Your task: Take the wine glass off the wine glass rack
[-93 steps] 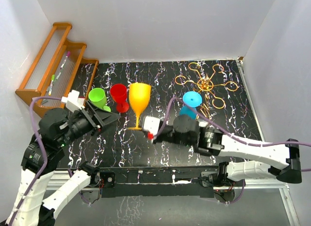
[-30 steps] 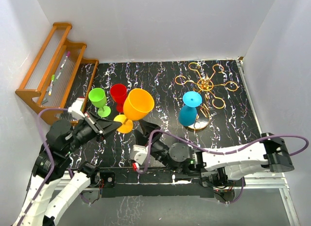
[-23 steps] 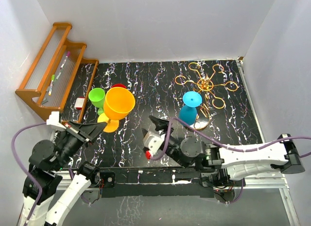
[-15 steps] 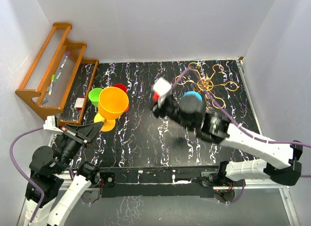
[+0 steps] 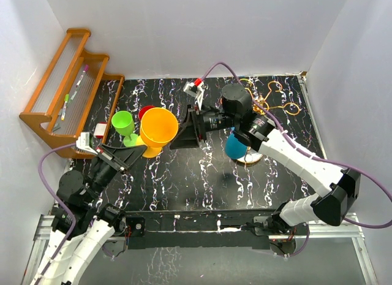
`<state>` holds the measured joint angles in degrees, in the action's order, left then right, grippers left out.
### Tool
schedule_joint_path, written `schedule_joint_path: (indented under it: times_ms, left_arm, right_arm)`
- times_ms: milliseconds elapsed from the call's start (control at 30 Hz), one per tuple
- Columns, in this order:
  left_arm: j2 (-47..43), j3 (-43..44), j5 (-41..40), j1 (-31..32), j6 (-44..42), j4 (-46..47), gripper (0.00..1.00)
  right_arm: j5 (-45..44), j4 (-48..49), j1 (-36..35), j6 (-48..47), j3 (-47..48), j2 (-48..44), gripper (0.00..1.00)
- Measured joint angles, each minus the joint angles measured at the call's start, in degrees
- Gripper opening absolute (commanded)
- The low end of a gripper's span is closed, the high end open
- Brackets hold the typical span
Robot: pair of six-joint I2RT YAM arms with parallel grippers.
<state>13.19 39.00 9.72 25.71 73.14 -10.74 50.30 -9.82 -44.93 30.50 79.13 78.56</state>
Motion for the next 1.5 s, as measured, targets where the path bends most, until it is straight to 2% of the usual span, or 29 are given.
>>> schedule_joint_path:
  times_ms: [167, 400, 600, 1000, 1267, 1500]
  left_arm:
    - [3.6, -3.3, 4.3, 0.0, 1.3, 9.9, 0.0]
    - [6.5, -5.4, 8.0, 0.0, 3.5, 18.7, 0.0]
    - [6.8, -5.4, 8.2, 0.0, 3.0, 19.2, 0.0]
    - [7.0, -5.0, 9.4, 0.0, 3.0, 21.0, 0.0]
    - [7.8, -4.9, 10.9, 0.0, 3.8, 21.9, 0.0]
    - [8.0, -5.0, 11.8, 0.0, 4.9, 24.0, 0.0]
  right_arm:
    - [7.1, 6.2, 0.0, 6.5, -0.2, 0.6, 0.47]
    - [6.9, 5.7, 0.0, 5.8, -0.2, 0.7, 0.47]
    - [3.8, 0.3, 0.0, 2.2, 0.9, 0.7, 0.46]
    - [1.7, -2.6, 0.0, -0.1, 1.0, 1.5, 0.46]
    - [3.9, 1.4, 0.0, 2.4, 0.9, 2.2, 0.45]
    - [6.6, 7.6, 0.0, 5.8, 0.3, 2.3, 0.34]
